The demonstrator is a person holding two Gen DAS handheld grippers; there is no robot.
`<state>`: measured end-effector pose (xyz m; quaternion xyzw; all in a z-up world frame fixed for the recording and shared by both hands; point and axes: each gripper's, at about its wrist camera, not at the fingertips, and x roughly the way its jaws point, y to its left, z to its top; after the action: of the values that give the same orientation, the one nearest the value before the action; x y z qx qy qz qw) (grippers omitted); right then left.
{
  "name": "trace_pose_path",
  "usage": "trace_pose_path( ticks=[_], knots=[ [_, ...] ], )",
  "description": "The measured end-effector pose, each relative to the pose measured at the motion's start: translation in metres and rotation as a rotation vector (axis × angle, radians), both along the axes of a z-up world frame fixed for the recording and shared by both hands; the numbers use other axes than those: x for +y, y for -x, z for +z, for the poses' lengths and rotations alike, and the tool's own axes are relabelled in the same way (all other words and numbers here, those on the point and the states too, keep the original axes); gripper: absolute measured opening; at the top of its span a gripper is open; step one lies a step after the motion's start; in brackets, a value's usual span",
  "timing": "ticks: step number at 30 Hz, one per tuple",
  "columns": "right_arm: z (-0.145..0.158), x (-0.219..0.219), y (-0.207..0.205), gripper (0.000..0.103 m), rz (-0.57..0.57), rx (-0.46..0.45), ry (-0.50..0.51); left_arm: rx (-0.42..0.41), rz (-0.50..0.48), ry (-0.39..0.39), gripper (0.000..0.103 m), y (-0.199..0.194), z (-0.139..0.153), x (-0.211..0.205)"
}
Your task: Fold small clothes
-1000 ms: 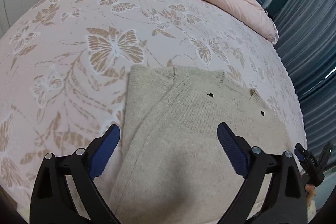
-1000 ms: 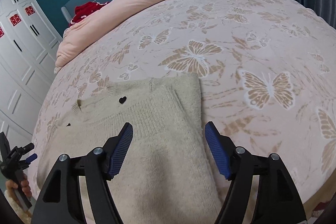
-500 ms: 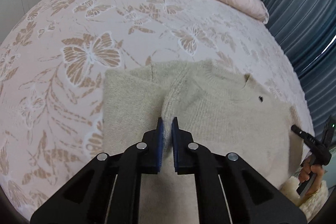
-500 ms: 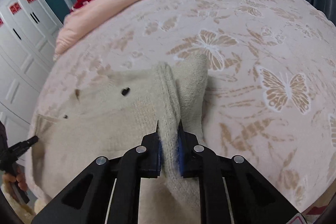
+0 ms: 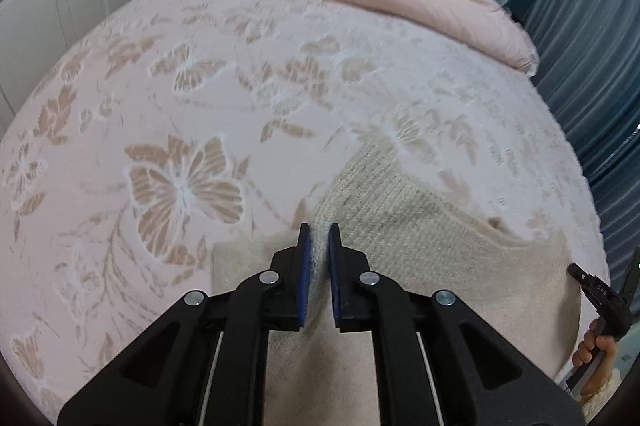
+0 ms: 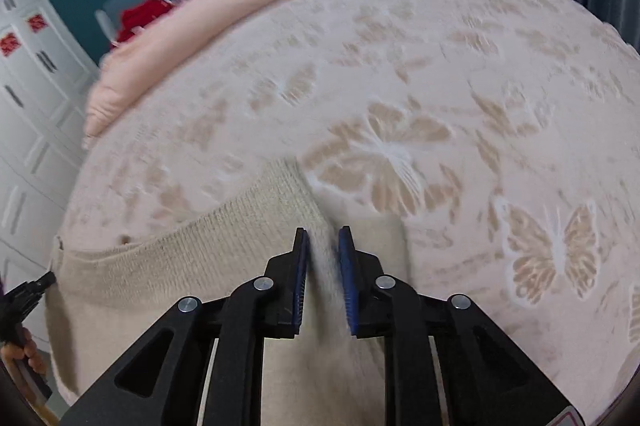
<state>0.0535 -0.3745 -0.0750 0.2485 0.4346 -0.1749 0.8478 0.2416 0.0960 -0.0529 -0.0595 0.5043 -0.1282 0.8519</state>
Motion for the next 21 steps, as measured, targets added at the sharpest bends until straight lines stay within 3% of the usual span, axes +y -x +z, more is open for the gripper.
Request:
trace_pose_path(
  ticks=[1, 2, 5, 8, 10, 12, 15, 17, 21],
  knots=[
    [-0.005, 0.0, 0.004, 0.015, -0.028, 0.021, 0.007, 0.054, 0.013, -0.047, 0.009, -0.002, -0.02, -0.001],
    [0.001, 0.002, 0.016, 0.016, -0.041, -0.025, 0.002, 0.089, 0.031, -0.073, 0.009, 0.001, -0.03, 0.001],
    [0.032, 0.031, 0.043, 0.019, 0.017, -0.089, 0.077, 0.017, 0.014, -0.011, 0.011, 0.036, -0.013, 0.011],
    [0.04, 0.081, 0.038, 0.019, 0.187, -0.09, 0.071, -0.036, -0.007, 0.041, 0.017, 0.07, 0.013, -0.001],
    [0.03, 0.126, 0.016, 0.018, 0.307, -0.067, 0.011, -0.005, -0.024, 0.089, 0.039, 0.081, 0.014, -0.023],
    [0.016, 0.172, -0.006, 0.018, 0.41, -0.059, -0.016, 0.023, -0.04, 0.096, 0.041, 0.086, 0.003, -0.046],
    [-0.022, 0.22, -0.043, 0.018, 0.519, 0.058, -0.017, 0.069, -0.022, -0.034, 0.041, 0.084, -0.026, -0.066],
    [-0.032, 0.227, -0.051, 0.015, 0.501, 0.078, 0.002, 0.1, 0.003, -0.055, 0.041, 0.082, -0.043, -0.061],
    [0.012, 0.2, -0.03, 0.014, 0.413, -0.044, -0.043, 0.092, 0.027, -0.044, 0.043, 0.086, -0.047, -0.04]
  ],
)
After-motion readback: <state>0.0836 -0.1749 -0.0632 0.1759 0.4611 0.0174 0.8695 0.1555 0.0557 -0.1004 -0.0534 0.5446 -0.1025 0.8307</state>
